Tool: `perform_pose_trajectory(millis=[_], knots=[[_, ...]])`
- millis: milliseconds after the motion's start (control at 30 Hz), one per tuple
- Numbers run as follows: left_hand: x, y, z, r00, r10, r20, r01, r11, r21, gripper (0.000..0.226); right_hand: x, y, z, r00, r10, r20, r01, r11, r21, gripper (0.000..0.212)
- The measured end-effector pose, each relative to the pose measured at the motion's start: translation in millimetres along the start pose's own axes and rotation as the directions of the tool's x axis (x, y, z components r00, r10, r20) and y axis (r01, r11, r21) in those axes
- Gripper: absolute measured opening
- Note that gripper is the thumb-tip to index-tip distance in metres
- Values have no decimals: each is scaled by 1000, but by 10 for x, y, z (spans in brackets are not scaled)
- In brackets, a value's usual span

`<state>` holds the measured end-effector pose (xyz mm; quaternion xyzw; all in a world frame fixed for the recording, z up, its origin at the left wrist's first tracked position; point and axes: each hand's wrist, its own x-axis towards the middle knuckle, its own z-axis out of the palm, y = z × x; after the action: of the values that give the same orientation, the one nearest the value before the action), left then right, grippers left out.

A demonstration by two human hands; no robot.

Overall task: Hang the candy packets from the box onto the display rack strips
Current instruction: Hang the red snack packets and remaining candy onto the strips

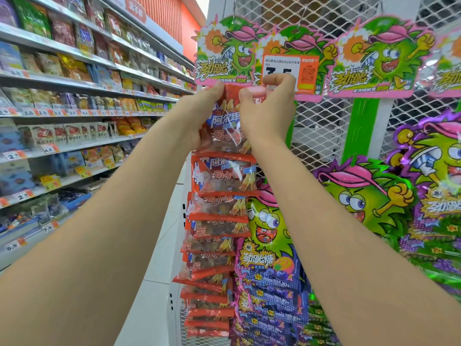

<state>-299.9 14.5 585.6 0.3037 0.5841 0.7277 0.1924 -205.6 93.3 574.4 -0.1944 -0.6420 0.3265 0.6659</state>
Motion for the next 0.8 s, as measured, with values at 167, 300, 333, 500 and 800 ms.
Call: perform_pose_trajectory(millis=[167,300,333,500,800], knots=[[-38,76,25,997,-64,34,64,998,-10,39,95,-2,68,999,-43,-8,43,999,24,46],[-64,99,58,993,-93,75,95,995,-24,28,167,16,84,1000,2,22,-3,1000,30,44],[-67,103,65,993,-92,79,95,995,-29,29,169,5,82,1000,14,19,-15,999,38,43],[-99,105,90,992,-71,101,76,996,-48,33,202,-56,88,999,51,8,-52,998,30,41],[-53,-121,46,986,164,-11,-164,986,-12,27,-3,119,31,996,-31,87,37,997,-73,30]])
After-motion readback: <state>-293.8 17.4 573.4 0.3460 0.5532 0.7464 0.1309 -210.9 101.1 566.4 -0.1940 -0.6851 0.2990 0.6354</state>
